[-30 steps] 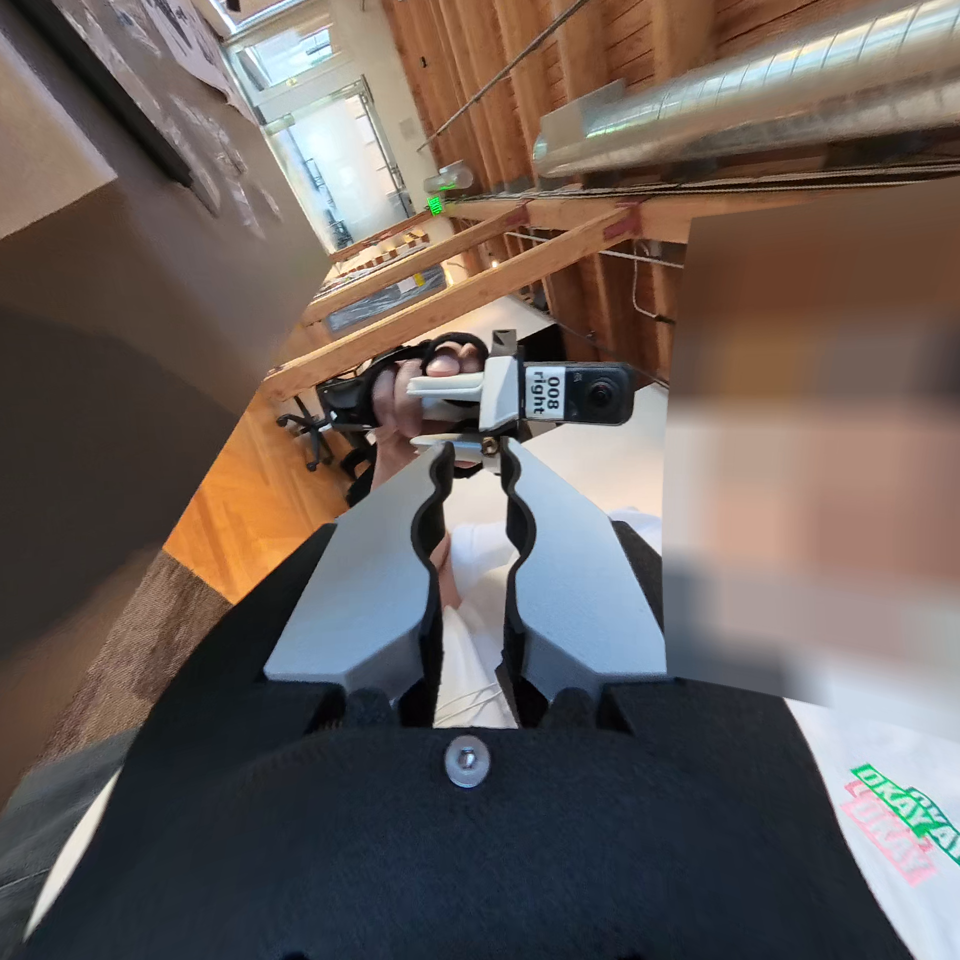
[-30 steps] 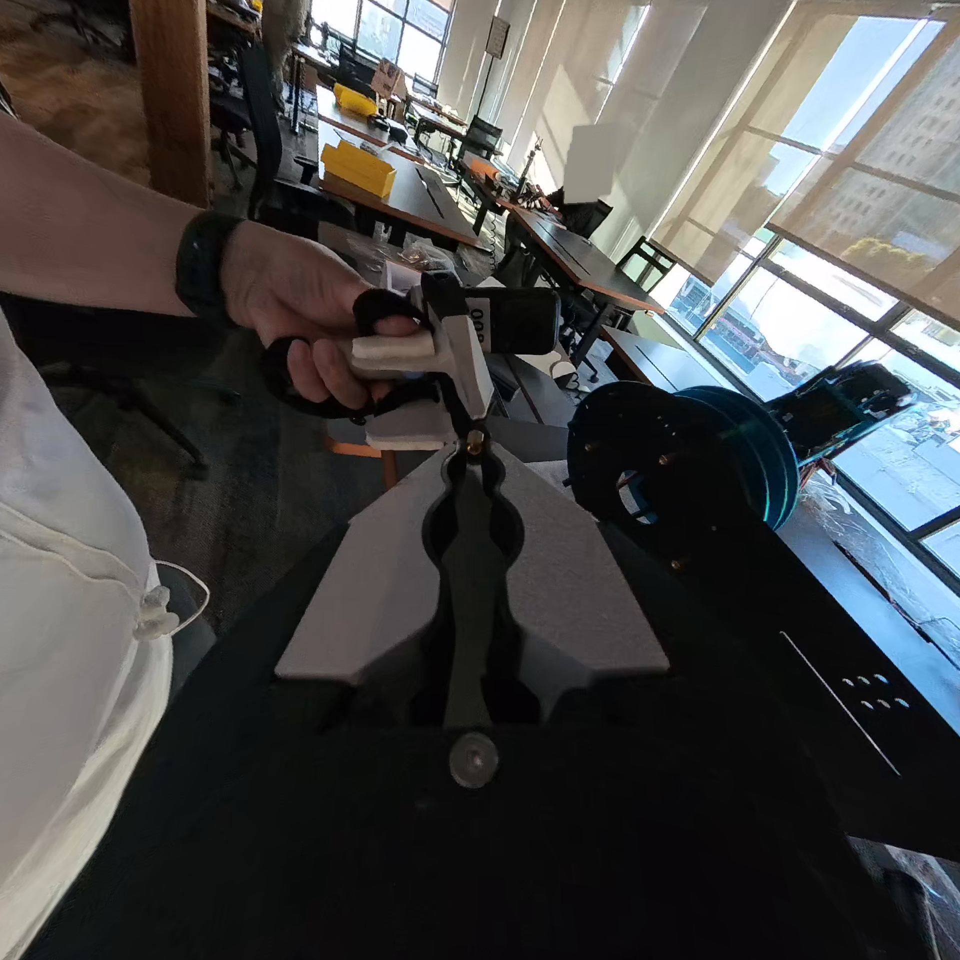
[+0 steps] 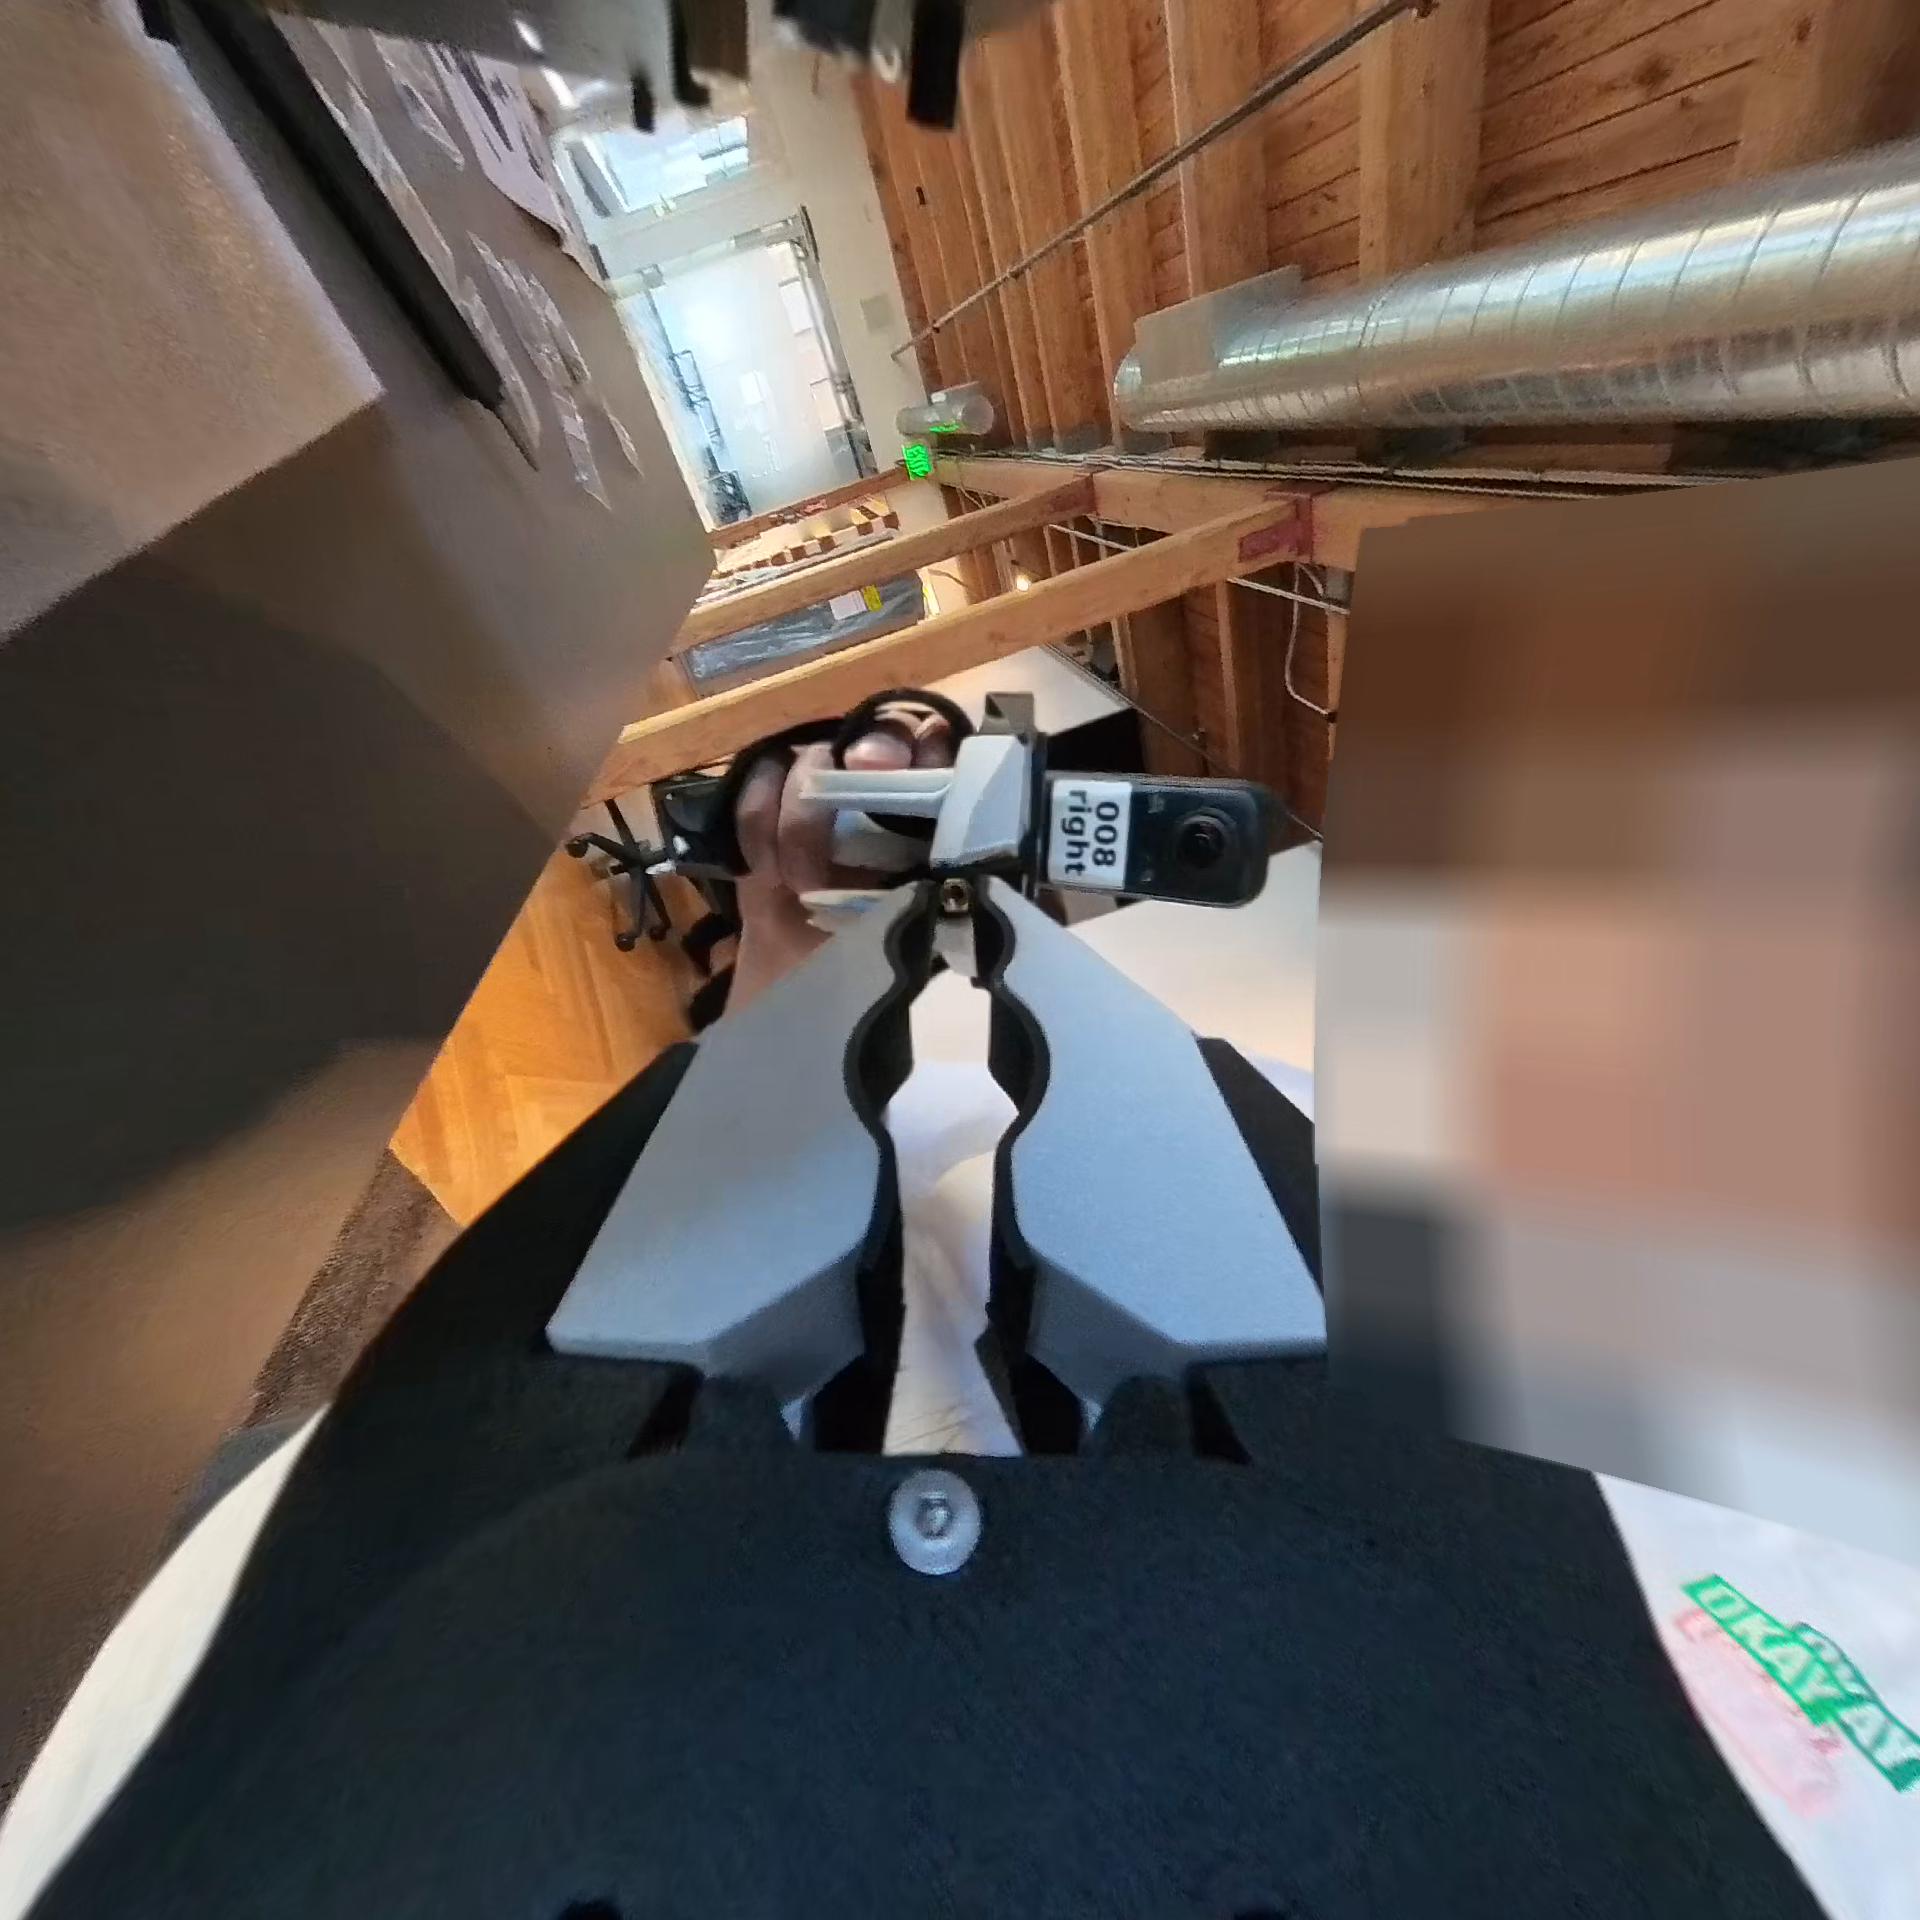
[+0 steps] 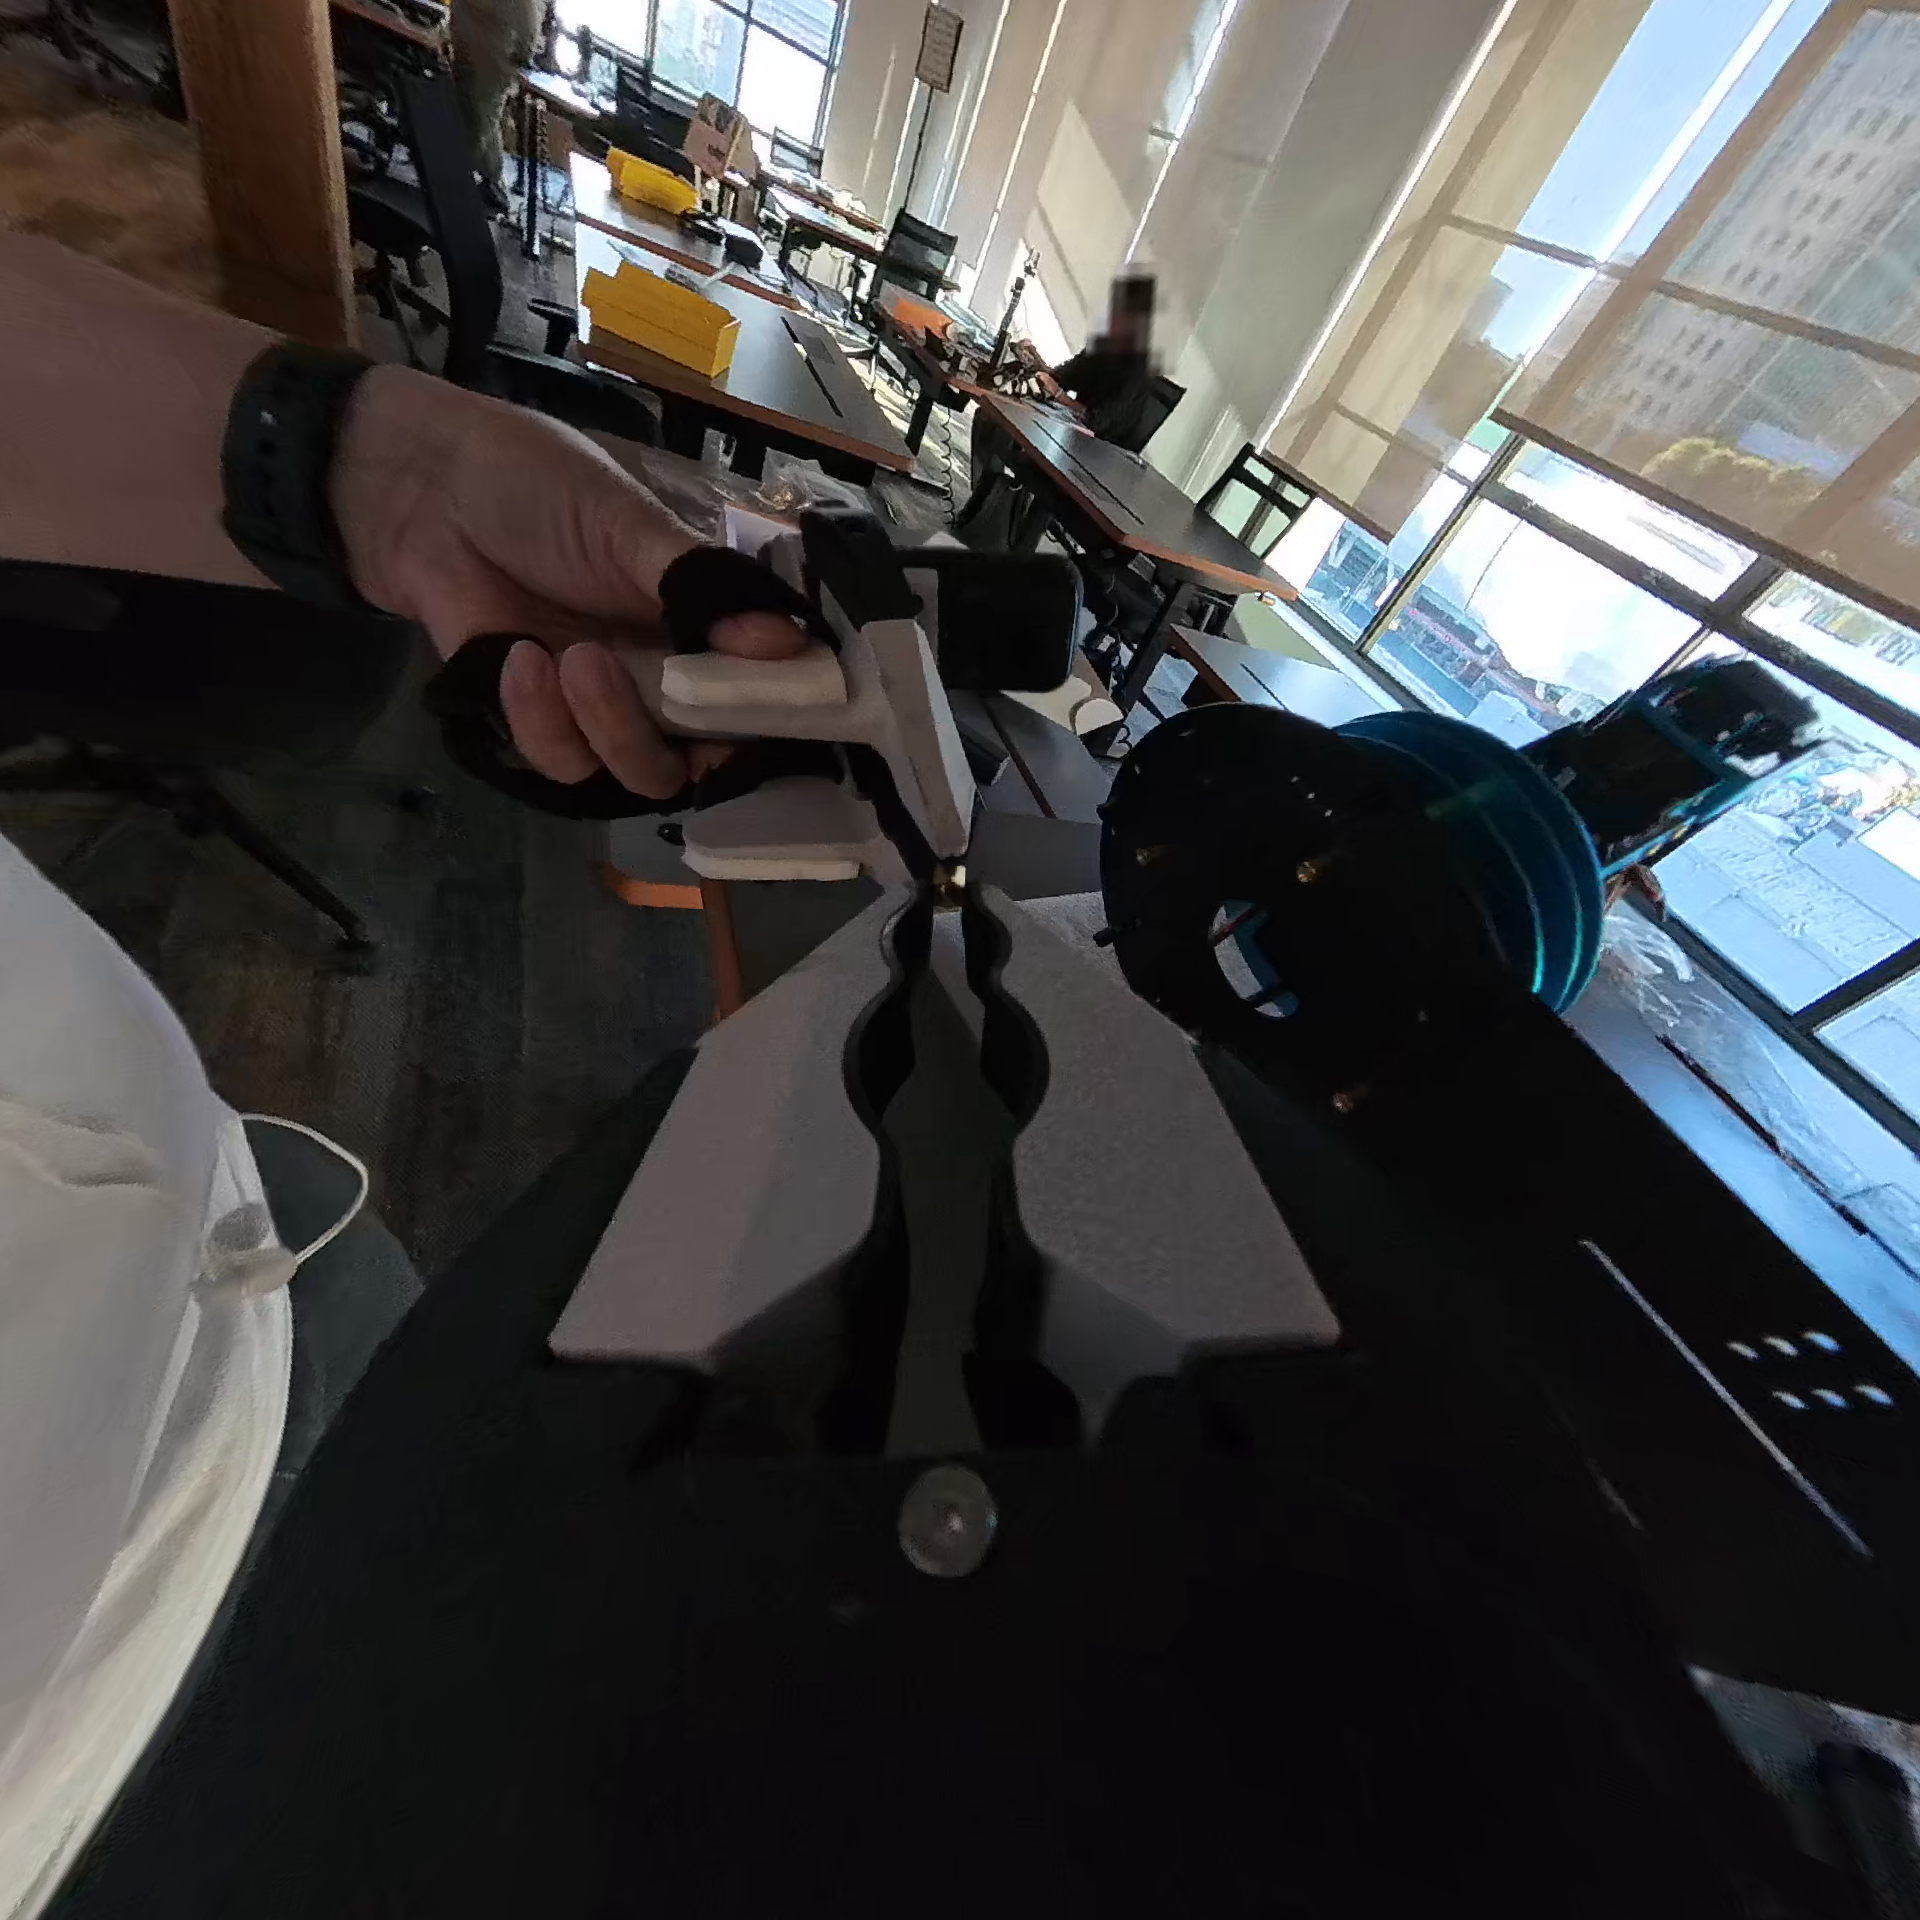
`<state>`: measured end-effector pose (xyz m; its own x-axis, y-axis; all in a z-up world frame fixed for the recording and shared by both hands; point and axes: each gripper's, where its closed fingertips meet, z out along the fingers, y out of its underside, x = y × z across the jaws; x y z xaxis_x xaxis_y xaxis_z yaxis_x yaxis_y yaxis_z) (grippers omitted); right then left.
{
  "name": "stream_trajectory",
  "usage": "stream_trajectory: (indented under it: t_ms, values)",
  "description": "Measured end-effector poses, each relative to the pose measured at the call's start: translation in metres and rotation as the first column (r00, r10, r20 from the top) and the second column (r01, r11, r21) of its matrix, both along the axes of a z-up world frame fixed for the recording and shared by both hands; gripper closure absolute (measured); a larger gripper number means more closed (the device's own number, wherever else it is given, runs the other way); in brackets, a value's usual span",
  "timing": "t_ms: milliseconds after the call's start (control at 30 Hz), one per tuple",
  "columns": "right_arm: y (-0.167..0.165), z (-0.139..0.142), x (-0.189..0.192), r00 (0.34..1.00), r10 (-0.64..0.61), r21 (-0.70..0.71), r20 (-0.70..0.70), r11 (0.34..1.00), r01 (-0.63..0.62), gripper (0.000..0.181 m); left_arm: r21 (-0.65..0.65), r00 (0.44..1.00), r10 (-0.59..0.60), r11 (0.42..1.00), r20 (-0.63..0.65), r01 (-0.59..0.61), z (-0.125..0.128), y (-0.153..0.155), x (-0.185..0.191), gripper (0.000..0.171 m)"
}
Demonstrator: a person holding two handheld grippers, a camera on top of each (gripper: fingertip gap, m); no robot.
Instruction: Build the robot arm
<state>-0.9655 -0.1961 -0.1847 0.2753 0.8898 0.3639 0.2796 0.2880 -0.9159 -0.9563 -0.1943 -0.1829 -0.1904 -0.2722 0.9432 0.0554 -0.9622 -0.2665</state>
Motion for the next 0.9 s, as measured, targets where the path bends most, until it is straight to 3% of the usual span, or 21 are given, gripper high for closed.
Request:
stream_trajectory:
  t_ms: [33, 100, 267, 400, 467, 567, 733, 900]
  values:
    - [0.002, -0.001, -0.002, 1.000, -0.013, -0.017, -0.016, 1.000, 0.013, 0.177, 0.007, 0.999, 0.017, 1.000, -0.027, -0.016, -0.003, 0.003, -0.003, 0.159]
    - [0.017, -0.006, -0.002, 0.991, -0.124, -0.043, -0.049, 0.992, 0.122, 0.177, 0.044, 0.993, 0.061, 0.997, -0.102, -0.057, -0.009, 0.011, -0.014, 0.145]
    - [0.070, -0.032, 0.000, 0.869, -0.494, 0.037, -0.017, 0.869, 0.494, 0.177, 0.237, 0.949, 0.193, 0.962, -0.248, -0.134, -0.015, 0.041, -0.061, 0.150]
    - [0.099, -0.051, -0.015, 0.772, -0.631, 0.188, 0.074, 0.769, 0.611, 0.177, 0.413, 0.896, 0.273, 0.904, -0.349, -0.115, -0.015, 0.075, -0.096, 0.151]
    - [0.112, -0.059, -0.019, 0.702, -0.699, 0.287, 0.139, 0.707, 0.647, 0.177, 0.417, 0.909, 0.231, 0.906, -0.346, -0.071, -0.008, 0.082, -0.105, 0.151]
    - [0.121, -0.071, -0.028, 0.640, -0.738, 0.387, 0.214, 0.666, 0.638, 0.177, 0.435, 0.917, 0.167, 0.901, -0.362, 0.007, -0.005, 0.087, -0.118, 0.151]
    - [0.126, -0.079, -0.030, 0.562, -0.784, 0.501, 0.263, 0.609, 0.615, 0.177, 0.473, 0.896, 0.117, 0.874, -0.429, 0.113, -0.025, 0.093, -0.139, 0.151]
    - [0.129, -0.086, -0.033, 0.565, -0.763, 0.551, 0.315, 0.631, 0.545, 0.177, 0.440, 0.905, 0.108, 0.893, -0.410, 0.093, -0.038, 0.087, -0.148, 0.153]
